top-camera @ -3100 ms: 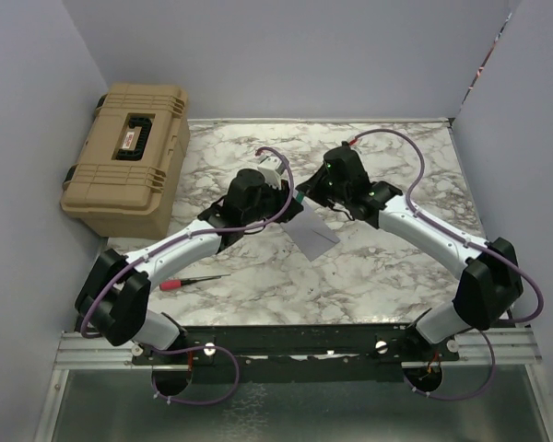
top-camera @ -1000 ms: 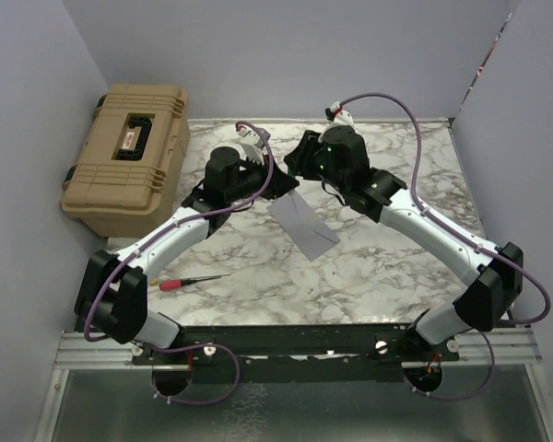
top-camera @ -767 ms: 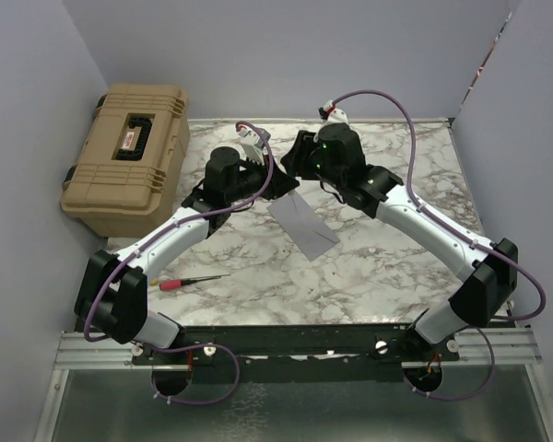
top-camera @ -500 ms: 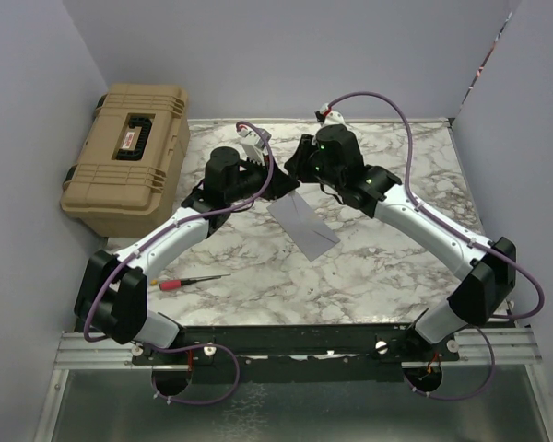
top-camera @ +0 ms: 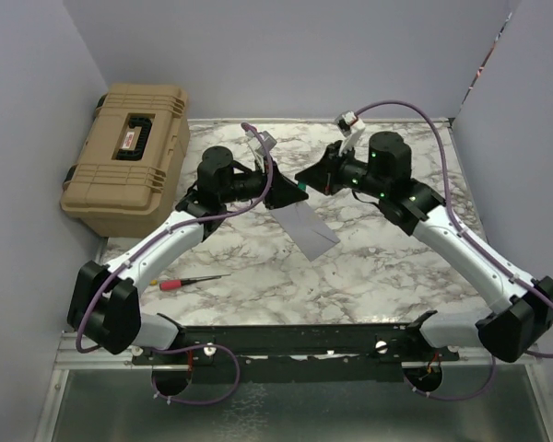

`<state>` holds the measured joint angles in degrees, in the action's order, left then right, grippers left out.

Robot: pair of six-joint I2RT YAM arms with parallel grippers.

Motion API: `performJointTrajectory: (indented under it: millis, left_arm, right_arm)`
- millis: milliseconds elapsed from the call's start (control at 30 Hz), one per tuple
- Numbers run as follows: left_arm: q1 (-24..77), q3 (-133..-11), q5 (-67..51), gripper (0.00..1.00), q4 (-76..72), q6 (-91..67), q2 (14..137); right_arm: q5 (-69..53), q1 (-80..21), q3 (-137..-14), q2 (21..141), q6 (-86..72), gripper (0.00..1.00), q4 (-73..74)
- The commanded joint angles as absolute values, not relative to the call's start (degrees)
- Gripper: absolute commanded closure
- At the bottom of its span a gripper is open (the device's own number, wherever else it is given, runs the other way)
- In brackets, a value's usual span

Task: Place the letter into the envelope and seal it

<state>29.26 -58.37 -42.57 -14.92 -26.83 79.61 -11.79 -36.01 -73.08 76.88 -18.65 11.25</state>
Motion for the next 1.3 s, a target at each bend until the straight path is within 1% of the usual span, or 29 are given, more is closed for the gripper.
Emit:
performJointTrajectory:
  millis: [0, 133, 267, 300, 367, 433, 467, 500, 533, 567, 600, 667, 800, 967, 1133, 1200, 1267]
  left_arm:
    - [28.9, -57.4, -55.6, 1.0, -18.6, -25.7, 76.9]
    - [29.0, -57.7, -60.6, 1.0, -20.0, -24.1, 74.9]
    - [29.0, -57.6, -65.7, 1.0, -20.4, -21.7, 72.5]
    - [29.2, -57.5, -66.9, 1.0, -20.5, -21.1, 71.8]
    - [29.2, -57.2, -65.9, 1.0, -20.6, -20.6, 70.3]
    - [29.2, -56.8, -64.1, 1.0, -20.7, -20.6, 69.4]
    - [29.2, -56.7, -62.6, 1.0, -20.6, -21.0, 69.1]
    - [29.2, -56.5, -60.9, 1.0, -20.7, -21.3, 69.0]
    - [29.2, -56.2, -58.5, 1.0, -20.7, -21.8, 68.8]
    - [29.2, -55.9, -55.9, 1.0, -20.7, -22.3, 68.6]
    - [29.2, -55.5, -53.0, 1.0, -20.6, -22.5, 68.5]
    - [29.2, -54.3, -46.0, 1.0, -20.4, -23.2, 68.4]
    - [29.2, -53.0, -39.2, 1.0, -20.2, -24.2, 69.3]
    - [29.2, -53.2, -33.6, 1.0, -18.8, -25.1, 70.4]
    - [29.2, -55.1, -34.5, 1.0, -15.9, -25.4, 72.4]
    - [29.2, -55.3, -35.3, 1.0, -15.6, -25.4, 72.6]
    - [29.2, -55.3, -35.7, 1.0, -15.4, -25.3, 72.6]
  right_arm:
    - [-40.8, -32.5, -72.3, 70.5, -12.5, 1.0, 3.1]
    - [-51.7, -32.3, -74.2, 70.8, -6.6, 1.0, 7.5]
    - [-68.6, -32.3, -73.5, 70.3, -0.9, 1.0, 8.2]
    - [-70.4, -32.3, -73.7, 70.4, -0.6, 1.0, 8.2]
    - [-68.6, -32.3, -74.4, 70.6, -1.8, 1.0, 8.2]
    - [-61.2, -32.3, -74.7, 70.8, -4.5, 1.0, 7.4]
    - [-56.1, -32.3, -74.7, 70.8, -7.2, 0.9, 6.3]
    - [-49.3, -32.3, -74.6, 70.8, -10.6, 0.72, 5.3]
    - [-42.4, -32.3, -74.6, 70.8, -14.1, 0.56, 4.5]
    - [-35.0, -32.3, -74.5, 70.8, -18.3, 0.42, 4.1]
    - [-29.7, -32.3, -74.6, 71.1, -21.9, 0.38, 4.3]
    - [-22.1, -32.6, -75.2, 72.0, -26.3, 0.33, 5.8]
    - [-10.1, -34.9, -76.7, 74.3, -29.3, 0.32, 8.4]
    - [-5.4, -38.3, -78.9, 77.3, -28.0, 0.32, 9.7]
    - [-1.8, -41.1, -81.3, 79.7, -25.0, 0.28, 13.2]
    - [-1.3, -41.7, -81.7, 80.2, -24.1, 0.3, 13.7]
    - [-1.6, -41.8, -82.0, 80.4, -23.0, 0.36, 14.0]
